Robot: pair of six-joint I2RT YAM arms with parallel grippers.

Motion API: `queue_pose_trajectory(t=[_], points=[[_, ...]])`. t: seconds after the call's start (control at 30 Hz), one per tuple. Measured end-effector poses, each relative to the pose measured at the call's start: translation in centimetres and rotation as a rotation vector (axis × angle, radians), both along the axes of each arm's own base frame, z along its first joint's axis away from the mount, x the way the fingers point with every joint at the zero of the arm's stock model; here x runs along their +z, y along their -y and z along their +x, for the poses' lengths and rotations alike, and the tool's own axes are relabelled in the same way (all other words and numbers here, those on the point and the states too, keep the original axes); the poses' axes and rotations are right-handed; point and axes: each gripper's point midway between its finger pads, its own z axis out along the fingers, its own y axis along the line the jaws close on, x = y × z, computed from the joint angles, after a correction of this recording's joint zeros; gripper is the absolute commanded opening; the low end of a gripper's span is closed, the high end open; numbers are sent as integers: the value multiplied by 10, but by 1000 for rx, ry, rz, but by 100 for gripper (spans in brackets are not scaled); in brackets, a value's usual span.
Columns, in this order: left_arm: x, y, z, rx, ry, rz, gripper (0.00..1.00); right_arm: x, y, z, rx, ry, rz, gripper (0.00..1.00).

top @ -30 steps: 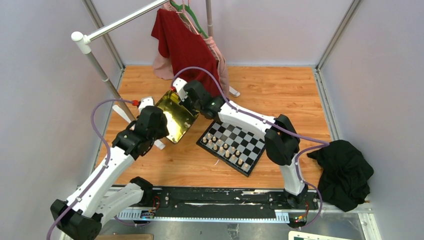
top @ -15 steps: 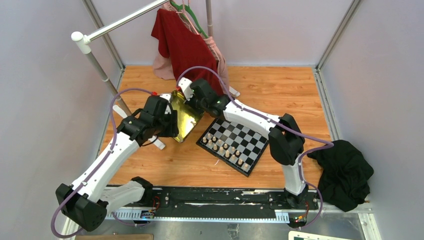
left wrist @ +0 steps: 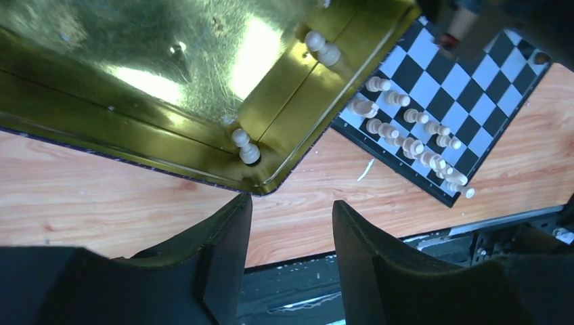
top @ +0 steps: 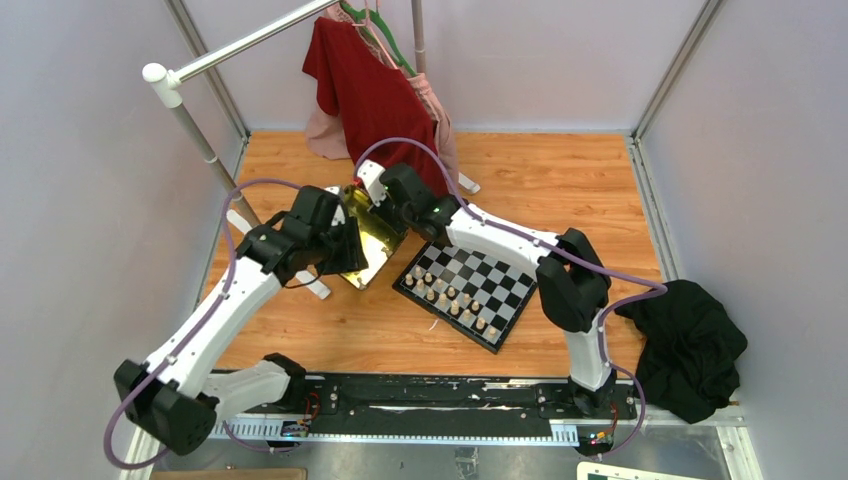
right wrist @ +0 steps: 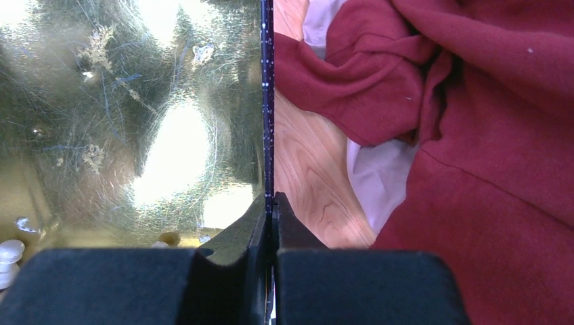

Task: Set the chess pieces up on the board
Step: Adjust the storage box, then pick up the chess piece from the storage box.

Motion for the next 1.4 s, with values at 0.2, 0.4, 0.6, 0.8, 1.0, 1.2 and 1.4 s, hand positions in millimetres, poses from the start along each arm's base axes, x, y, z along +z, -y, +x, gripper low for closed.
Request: queue_pose_trajectory(t=[0.2,0.4,0.6,0.8,1.0,1.2,1.4], points=[[-31,12,11,94,-146,-15,55,2,7,4,-61,17,7,0],[-38,15,21,201,-175,-42,57,9,11,8,-116,41,29,0],[-45,12,34,312,-183,-45,59,14,14,5,-143,55,50,0],[-40,13,52,402,-128,-101,59,16,14,1,-148,56,62,0],[-47,18,65,440,-91,-153,58,21,14,1,-156,53,83,0],[-54,21,69,456,-81,-181,56,21,14,0,-159,50,86,0],[-53,23,74,455,-65,-193,52,22,11,-3,-156,46,91,0]])
